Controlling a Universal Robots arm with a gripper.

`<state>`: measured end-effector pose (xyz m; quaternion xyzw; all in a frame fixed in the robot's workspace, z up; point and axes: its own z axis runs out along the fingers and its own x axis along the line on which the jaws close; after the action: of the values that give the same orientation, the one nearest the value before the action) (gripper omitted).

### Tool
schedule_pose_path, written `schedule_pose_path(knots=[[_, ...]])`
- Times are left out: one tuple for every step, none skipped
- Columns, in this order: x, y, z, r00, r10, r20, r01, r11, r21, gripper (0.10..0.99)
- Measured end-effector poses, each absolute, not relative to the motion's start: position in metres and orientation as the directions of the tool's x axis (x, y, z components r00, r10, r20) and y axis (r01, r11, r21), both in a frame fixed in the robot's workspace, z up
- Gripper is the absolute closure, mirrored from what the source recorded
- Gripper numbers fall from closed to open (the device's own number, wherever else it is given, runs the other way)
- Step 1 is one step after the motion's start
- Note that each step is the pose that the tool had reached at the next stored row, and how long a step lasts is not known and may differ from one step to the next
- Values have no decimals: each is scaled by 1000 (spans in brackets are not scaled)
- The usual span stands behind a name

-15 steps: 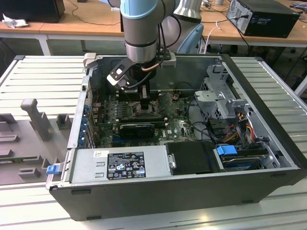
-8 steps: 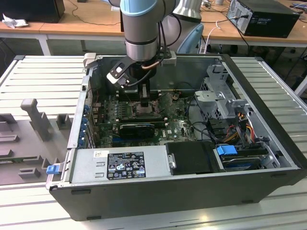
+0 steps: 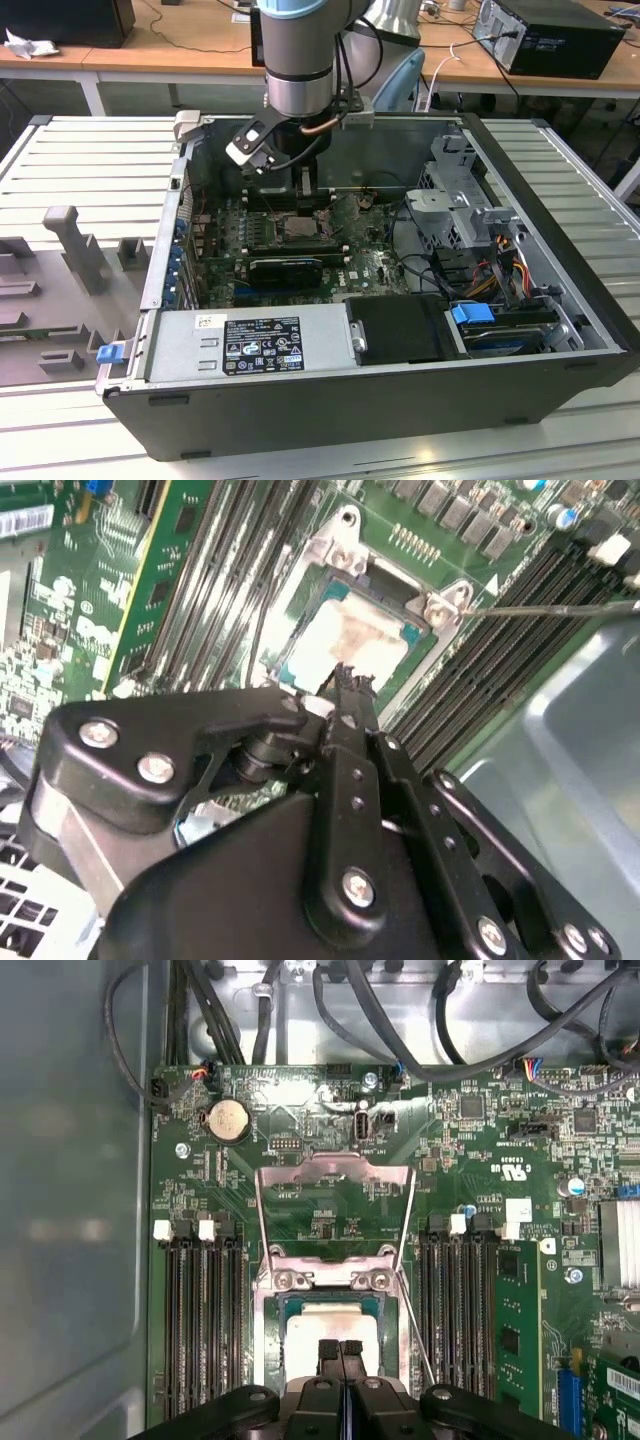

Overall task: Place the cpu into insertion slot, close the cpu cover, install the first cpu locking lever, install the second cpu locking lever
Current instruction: 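Close the cpu cover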

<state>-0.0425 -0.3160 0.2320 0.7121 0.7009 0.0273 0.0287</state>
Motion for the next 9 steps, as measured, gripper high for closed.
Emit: schedule_pose_path(knots=[[-42,-316,232,16,1000,-1,997,-16,79,980],[-42,-316,233,16,1000,-2,997,-16,79,980],[-42,-316,233,16,1000,-2,997,-16,79,980],[-42,-316,234,16,1000,-1,997,-16,79,980],[-42,-316,234,16,1000,-1,997,-16,79,980],[-42,-316,234,16,1000,-1,997,-16,79,980],[-42,-316,235,16,1000,-1,997,-16,79,980],[-42,-316,235,16,1000,-1,997,-16,79,980],[-42,-316,235,16,1000,-1,997,-16,79,980]])
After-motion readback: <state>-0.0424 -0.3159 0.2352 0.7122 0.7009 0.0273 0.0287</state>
